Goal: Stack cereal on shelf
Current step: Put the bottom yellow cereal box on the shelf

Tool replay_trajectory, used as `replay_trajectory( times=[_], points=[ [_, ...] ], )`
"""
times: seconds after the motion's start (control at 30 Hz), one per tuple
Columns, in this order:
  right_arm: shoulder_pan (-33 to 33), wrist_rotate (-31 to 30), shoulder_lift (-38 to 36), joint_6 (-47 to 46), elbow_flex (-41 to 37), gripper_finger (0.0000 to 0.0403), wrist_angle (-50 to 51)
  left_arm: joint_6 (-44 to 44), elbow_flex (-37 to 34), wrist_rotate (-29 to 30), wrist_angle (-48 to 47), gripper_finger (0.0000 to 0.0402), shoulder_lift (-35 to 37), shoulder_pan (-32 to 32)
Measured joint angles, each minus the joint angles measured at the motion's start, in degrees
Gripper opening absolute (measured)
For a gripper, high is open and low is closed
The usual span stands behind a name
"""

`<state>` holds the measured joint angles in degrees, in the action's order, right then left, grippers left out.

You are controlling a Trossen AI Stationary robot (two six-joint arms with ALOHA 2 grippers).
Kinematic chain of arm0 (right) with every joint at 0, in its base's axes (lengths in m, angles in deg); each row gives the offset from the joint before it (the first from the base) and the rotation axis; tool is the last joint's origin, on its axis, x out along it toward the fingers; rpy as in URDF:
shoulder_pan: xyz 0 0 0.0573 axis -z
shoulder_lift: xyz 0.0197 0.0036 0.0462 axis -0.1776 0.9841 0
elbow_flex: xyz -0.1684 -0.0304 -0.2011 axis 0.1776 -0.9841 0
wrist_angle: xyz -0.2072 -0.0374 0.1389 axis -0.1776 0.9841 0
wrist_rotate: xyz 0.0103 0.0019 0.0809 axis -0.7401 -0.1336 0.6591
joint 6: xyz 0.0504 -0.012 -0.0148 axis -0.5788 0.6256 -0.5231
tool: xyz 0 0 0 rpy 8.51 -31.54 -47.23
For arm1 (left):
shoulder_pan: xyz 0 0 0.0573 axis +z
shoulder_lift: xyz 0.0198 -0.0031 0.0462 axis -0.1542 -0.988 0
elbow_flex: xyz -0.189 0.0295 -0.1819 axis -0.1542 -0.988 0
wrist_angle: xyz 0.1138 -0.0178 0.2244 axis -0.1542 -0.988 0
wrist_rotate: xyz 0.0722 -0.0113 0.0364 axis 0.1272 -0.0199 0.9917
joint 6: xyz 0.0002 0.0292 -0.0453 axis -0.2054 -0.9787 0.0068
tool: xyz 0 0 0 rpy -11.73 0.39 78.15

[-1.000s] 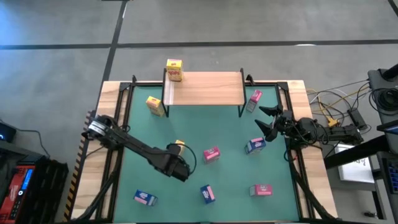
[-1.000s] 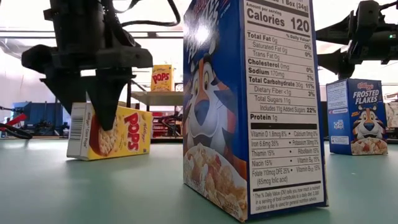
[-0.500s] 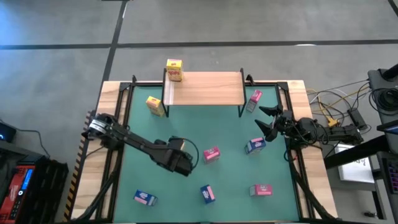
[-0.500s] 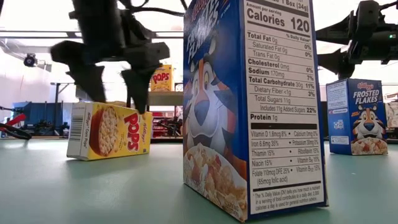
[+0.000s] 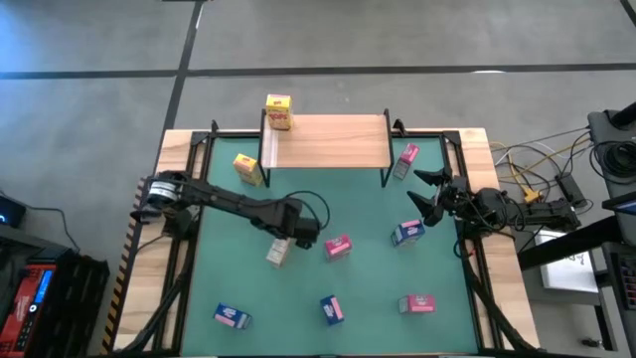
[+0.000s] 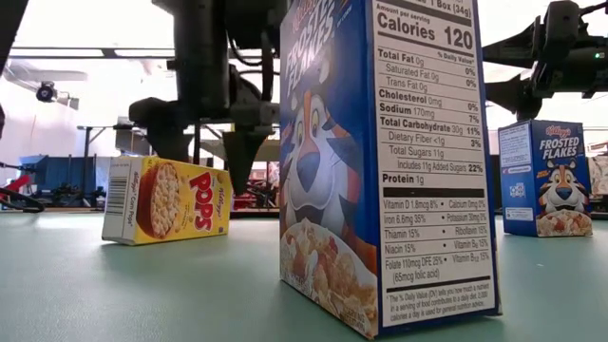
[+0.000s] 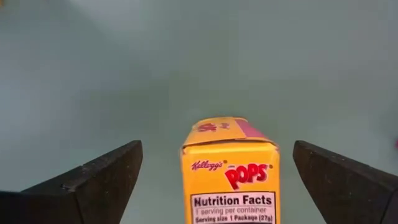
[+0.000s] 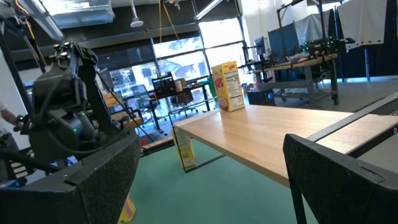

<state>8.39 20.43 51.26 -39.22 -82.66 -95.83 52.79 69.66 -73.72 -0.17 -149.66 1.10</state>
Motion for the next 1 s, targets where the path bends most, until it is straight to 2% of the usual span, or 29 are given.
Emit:
replay_trajectory(
  times=[0.4,1.0],
  points=[
    [0.01,0.00,0.00,0.00,0.02,0.0384,0.00,0.92,-5.36,-2.53,6.47,0.0391,0.00,0.59],
    [0.01,0.00,0.00,0.00,0.00,0.0384,-0.01,-0.03,-5.19,-2.20,7.09,0.0266,0.00,1.64]
  ],
)
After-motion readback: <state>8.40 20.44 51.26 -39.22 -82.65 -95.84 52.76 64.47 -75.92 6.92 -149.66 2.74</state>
